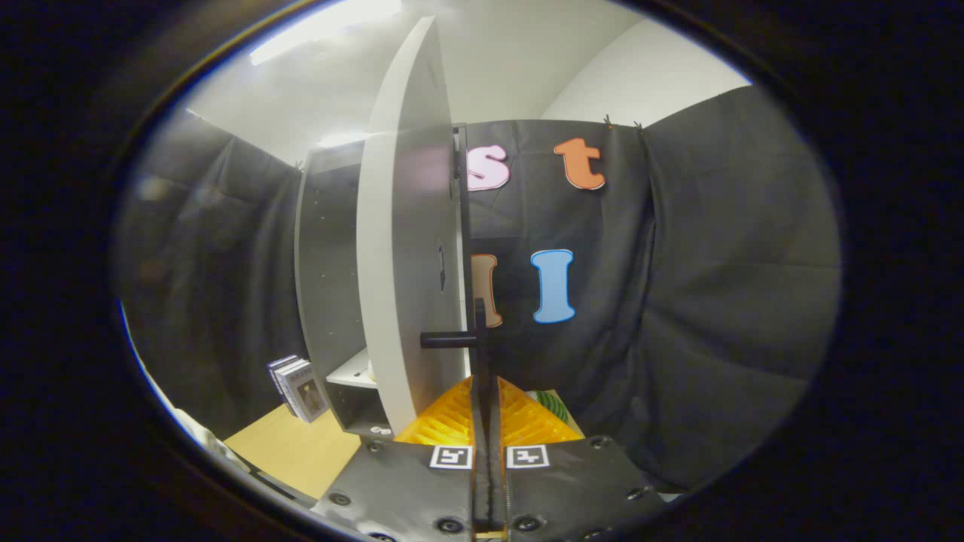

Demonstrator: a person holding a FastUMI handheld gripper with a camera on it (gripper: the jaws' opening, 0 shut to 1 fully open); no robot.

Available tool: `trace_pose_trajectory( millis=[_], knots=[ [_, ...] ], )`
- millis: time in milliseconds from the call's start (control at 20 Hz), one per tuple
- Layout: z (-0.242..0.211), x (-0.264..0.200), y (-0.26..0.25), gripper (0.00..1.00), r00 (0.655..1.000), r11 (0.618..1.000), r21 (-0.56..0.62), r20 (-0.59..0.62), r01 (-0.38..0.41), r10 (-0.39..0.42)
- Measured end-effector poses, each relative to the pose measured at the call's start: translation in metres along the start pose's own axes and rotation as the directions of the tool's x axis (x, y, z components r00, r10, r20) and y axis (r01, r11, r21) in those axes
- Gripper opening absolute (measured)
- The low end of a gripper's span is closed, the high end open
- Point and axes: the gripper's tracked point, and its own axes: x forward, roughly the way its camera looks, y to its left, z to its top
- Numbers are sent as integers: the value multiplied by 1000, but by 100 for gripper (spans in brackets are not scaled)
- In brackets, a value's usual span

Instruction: Open the shoe cabinet door, grab the shoes and put them into the shoe cabinet, then close the shoe cabinet door.

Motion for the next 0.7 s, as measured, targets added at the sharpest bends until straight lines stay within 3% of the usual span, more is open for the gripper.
trace_pose_trajectory(
  millis=[200,350,700],
  knots=[
    [-5,1,-4,3,999,999,-11,-7,-49,49],
    [-8,-7,-4,3,999,998,-43,-8,-40,40],
    [2,-68,2,2,996,996,-37,30,86,-85]
  ],
)
